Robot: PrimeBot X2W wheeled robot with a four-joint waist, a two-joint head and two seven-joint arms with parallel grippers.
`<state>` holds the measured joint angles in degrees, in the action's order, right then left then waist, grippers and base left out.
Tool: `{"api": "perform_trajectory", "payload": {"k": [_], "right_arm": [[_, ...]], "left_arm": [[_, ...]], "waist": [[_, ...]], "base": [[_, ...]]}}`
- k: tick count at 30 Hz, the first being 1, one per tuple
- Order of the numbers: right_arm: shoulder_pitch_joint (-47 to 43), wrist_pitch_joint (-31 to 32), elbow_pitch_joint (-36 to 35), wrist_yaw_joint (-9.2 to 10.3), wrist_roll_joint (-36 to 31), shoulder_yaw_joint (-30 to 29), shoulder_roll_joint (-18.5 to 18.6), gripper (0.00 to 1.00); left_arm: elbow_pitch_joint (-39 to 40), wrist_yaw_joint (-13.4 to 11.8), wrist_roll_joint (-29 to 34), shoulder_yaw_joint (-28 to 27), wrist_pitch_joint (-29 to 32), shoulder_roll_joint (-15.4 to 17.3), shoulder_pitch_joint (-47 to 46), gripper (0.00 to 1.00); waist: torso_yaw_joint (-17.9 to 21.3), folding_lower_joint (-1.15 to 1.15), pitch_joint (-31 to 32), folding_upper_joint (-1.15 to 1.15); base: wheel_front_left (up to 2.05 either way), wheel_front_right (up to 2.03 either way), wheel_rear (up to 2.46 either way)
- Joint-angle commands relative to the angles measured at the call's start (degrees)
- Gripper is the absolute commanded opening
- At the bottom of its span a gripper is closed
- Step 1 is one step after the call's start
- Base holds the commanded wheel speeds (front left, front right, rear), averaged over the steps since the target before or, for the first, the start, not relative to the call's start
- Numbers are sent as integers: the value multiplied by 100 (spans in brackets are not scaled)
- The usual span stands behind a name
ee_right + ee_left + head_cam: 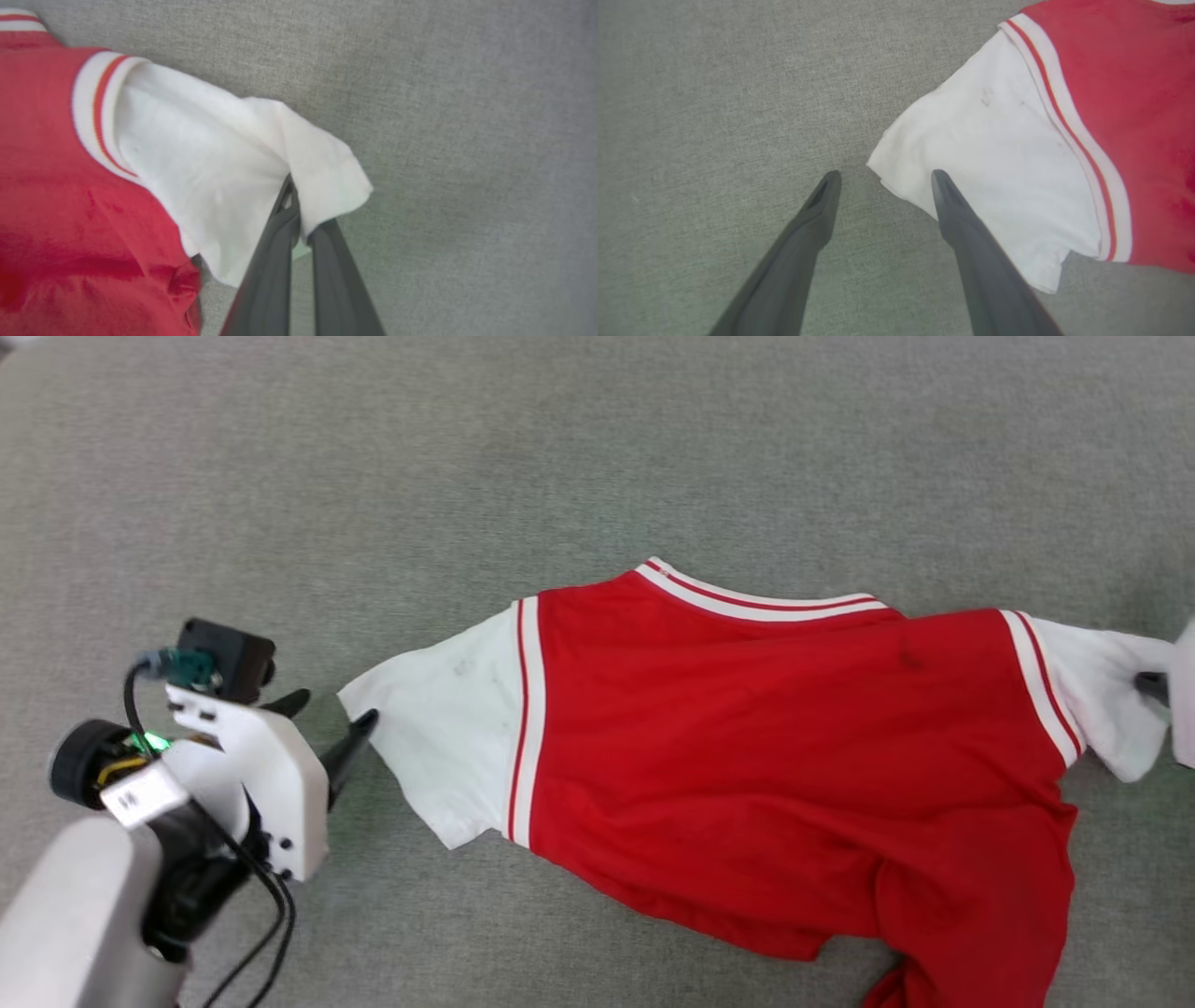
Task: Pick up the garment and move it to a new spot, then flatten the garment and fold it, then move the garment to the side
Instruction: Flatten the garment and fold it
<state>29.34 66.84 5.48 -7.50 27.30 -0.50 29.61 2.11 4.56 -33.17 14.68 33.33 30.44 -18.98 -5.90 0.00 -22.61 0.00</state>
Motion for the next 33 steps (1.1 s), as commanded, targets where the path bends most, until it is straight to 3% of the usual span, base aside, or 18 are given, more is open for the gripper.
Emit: {"api": "perform_trajectory", "payload": {"k": [1,8,13,19,20,21,22,28,33], "right_arm": [[33,1,-71,2,55,45,-65,0],[118,-12,-265,2,119,237,-194,0],[141,-52,-286,2,153,312,-169,0],[103,-79,-256,2,171,344,-64,0],[98,-84,-253,2,172,353,-52,0],[93,-91,-249,2,172,362,-41,0],[88,-94,-243,2,173,375,-35,0],[30,-229,-168,2,178,459,11,0],[76,-461,-196,2,243,459,58,0]], "left_arm": [[-17,38,-63,-3,221,94,-148,100],[-181,31,-459,56,1363,344,-619,100],[-425,27,-495,158,1580,299,-782,100],[-769,139,-632,564,1703,12,-798,100],[-839,166,-670,646,1766,-27,-763,95],[-910,187,-709,716,1823,-64,-724,17],[-976,199,-739,787,1866,-91,-708,0],[-1210,195,-693,695,1378,-130,-747,0],[-1003,131,-545,376,750,90,-694,0]], "waist": [[85,0,-75,0],[197,0,-189,0],[237,0,-238,0],[262,0,-307,0],[263,0,-312,0],[263,0,-314,0],[267,0,-309,0],[277,0,-89,0],[297,0,220,0]], "base": [[0,0,0],[0,0,0],[0,0,0],[0,0,0],[0,0,0],[0,0,0],[0,0,0],[0,0,0],[0,0,0]]}}
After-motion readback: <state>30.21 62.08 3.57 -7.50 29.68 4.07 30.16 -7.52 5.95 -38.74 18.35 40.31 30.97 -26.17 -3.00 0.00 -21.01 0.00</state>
